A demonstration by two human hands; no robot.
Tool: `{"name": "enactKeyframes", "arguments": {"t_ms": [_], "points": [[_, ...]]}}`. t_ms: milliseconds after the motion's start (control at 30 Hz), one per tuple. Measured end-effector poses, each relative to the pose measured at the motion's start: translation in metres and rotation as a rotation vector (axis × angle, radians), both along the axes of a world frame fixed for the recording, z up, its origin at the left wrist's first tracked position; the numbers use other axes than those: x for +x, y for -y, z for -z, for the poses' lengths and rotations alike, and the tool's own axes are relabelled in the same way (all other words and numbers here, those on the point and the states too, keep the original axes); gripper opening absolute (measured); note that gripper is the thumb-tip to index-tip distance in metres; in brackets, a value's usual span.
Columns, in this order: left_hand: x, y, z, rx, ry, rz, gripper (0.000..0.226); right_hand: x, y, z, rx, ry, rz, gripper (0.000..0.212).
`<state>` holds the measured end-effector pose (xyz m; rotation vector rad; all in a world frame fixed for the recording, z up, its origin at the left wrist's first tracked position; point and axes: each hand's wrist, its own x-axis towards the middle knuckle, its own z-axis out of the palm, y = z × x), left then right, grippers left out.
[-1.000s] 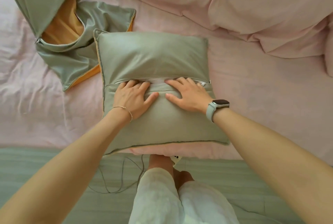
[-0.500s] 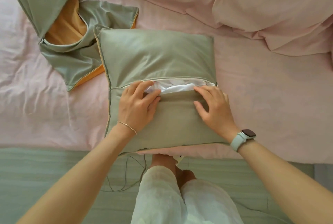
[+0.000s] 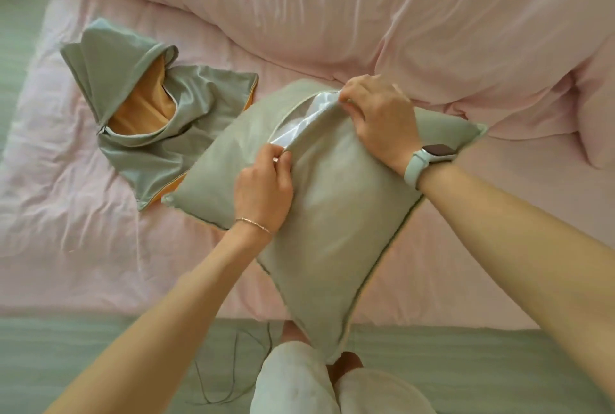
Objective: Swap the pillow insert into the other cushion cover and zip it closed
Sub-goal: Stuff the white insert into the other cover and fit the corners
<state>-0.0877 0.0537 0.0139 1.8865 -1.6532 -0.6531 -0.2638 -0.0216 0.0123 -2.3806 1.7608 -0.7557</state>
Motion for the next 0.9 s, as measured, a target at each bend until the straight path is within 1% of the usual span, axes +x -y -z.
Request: {"name": "enactKeyframes", "arguments": {"t_ms": [33,67,100,133,167,233,267,300,367,433,467,500,567,633,700,733,800,900], "points": [[-0.006,0.0,0.007,0.15,0.026,0.012,0.028,-0.002,-0.001,0.008,0.037,-0.04,0.039,0.022],[-0.012,0.0,0.016,0.264,0.125,0.072,0.026,-0.003,-0.007,0.017,0.106,-0.057,0.088,0.031],[-0.019,-0.001,0.023,0.294,0.241,0.148,0.025,-0.006,-0.017,0.027,0.168,-0.055,0.123,0.037],[-0.026,-0.001,0.028,0.272,0.338,0.226,0.023,-0.011,-0.03,0.036,0.208,-0.048,0.151,0.039],[-0.034,0.002,0.031,0.183,0.391,0.292,0.019,-0.018,-0.045,0.045,0.236,-0.037,0.186,0.04],[-0.046,0.01,0.039,0.022,0.399,0.377,0.008,-0.036,-0.073,0.061,0.273,0.007,0.293,0.042],[-0.048,0.017,0.041,-0.061,0.399,0.381,0.013,-0.045,-0.085,0.068,0.297,0.052,0.337,0.042],[-0.05,0.024,0.046,-0.118,0.414,0.418,0.026,-0.051,-0.092,0.073,0.332,0.104,0.361,0.042],[-0.057,0.04,0.049,-0.189,0.484,0.665,0.049,-0.059,-0.099,0.078,0.474,0.212,0.348,0.041],[-0.071,0.057,0.042,-0.14,0.513,0.959,0.053,-0.065,-0.098,0.076,0.6,0.283,0.264,0.051],[-0.078,0.066,0.041,-0.063,0.526,1.077,0.054,-0.068,-0.097,0.074,0.652,0.315,0.222,0.059],[-0.083,0.074,0.044,0.042,0.577,1.16,0.06,-0.072,-0.097,0.071,0.718,0.337,0.18,0.068],[-0.087,0.087,0.049,0.212,0.752,1.256,0.074,-0.079,-0.101,0.07,0.86,0.279,0.093,0.085],[-0.079,0.092,0.06,0.236,0.819,1.306,0.085,-0.08,-0.109,0.075,0.917,0.134,0.051,0.093],[-0.071,0.084,0.077,0.236,0.903,1.366,0.091,-0.07,-0.114,0.086,0.978,-0.031,0.019,0.092],[-0.067,0.076,0.088,0.21,0.936,1.378,0.092,-0.064,-0.116,0.093,1.024,-0.098,0.0,0.089],[-0.064,0.063,0.116,0.082,0.943,1.358,0.088,-0.059,-0.118,0.109,1.085,-0.174,0.005,0.085],[-0.066,0.054,0.149,-0.005,0.932,1.335,0.081,-0.057,-0.117,0.132,1.092,-0.256,0.051,0.081]]}}
